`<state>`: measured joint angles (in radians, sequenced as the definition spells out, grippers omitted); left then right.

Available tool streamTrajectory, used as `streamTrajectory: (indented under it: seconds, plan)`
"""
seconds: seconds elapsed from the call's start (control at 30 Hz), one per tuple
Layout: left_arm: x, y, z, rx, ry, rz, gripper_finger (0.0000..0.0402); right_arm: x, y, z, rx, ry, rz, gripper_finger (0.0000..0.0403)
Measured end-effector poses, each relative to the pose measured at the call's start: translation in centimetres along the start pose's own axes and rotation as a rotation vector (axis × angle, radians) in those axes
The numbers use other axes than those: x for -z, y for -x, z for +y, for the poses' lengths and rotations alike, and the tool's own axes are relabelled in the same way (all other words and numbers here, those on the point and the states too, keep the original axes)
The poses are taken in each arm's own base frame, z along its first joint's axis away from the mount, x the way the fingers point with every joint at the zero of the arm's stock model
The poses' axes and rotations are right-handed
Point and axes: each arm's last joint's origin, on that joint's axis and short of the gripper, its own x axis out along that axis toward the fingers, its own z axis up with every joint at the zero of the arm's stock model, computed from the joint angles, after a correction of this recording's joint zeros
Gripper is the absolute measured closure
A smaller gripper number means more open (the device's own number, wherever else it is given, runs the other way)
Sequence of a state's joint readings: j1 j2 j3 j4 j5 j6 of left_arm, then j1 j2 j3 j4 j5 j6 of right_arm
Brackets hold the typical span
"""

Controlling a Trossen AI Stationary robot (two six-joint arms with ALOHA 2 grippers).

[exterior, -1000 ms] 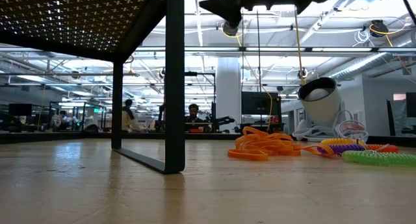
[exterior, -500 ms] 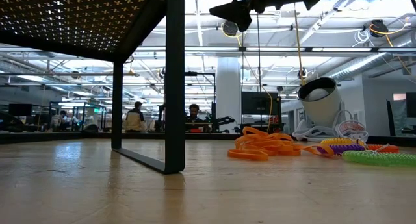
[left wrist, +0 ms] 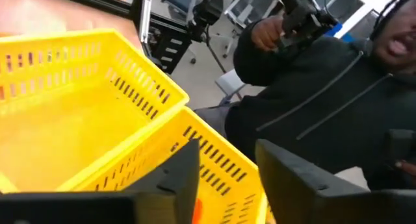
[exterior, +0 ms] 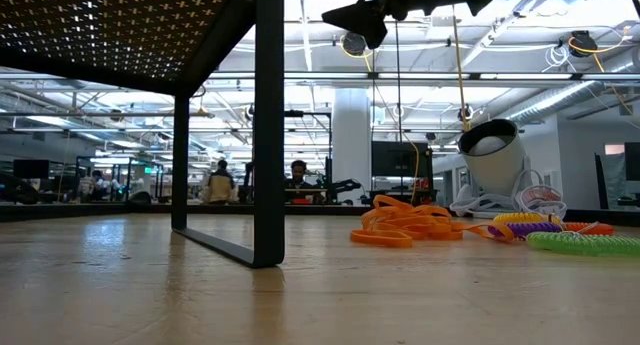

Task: Pick & Place Office Desk Supplies
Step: Put the orange spring keychain into the center yellow bin on the shelf

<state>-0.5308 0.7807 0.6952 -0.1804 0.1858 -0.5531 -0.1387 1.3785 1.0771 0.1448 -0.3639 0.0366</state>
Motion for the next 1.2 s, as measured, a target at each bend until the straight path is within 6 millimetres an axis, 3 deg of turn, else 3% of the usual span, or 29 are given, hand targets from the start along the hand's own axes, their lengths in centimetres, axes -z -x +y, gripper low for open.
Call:
streamTrajectory:
  seconds: [0.17, 0.33, 0.57, 0.77, 0.9, 1.2]
  plan:
    - [-0.1, 0.3, -0.1, 0.009, -0.062, -0.008, 0.0201, 0.0, 0.0, 0.1, -0.009, -0.006, 0.001, 0.0122]
    - [-0.5, 1.3, -0.4, 0.005, -0.193, -0.072, 0.0191, -0.3, 0.9, 1.1, -0.143, -0.07, 0.026, 0.0122]
    - [-1.5, 3.5, 0.2, -0.188, -0.425, -0.227, 0.019, 1.1, 3.8, 3.5, -0.101, -0.247, 0.291, 0.0122]
    - [-2.5, 4.7, 1.4, -0.523, -0.524, -0.33, 0.019, 4.6, 5.7, 5.2, 0.135, -0.424, 0.664, 0.0122]
    - [-2.9, 5.0, 2.5, -0.655, -0.489, -0.349, 0.019, 8.6, 6.4, 5.8, 0.302, -0.522, 0.858, 0.0122]
    - [-3.2, 3.6, 4.7, -0.533, -0.436, -0.226, 0.019, 18.1, 8.6, 5.8, 0.534, -0.722, 1.089, 0.0122]
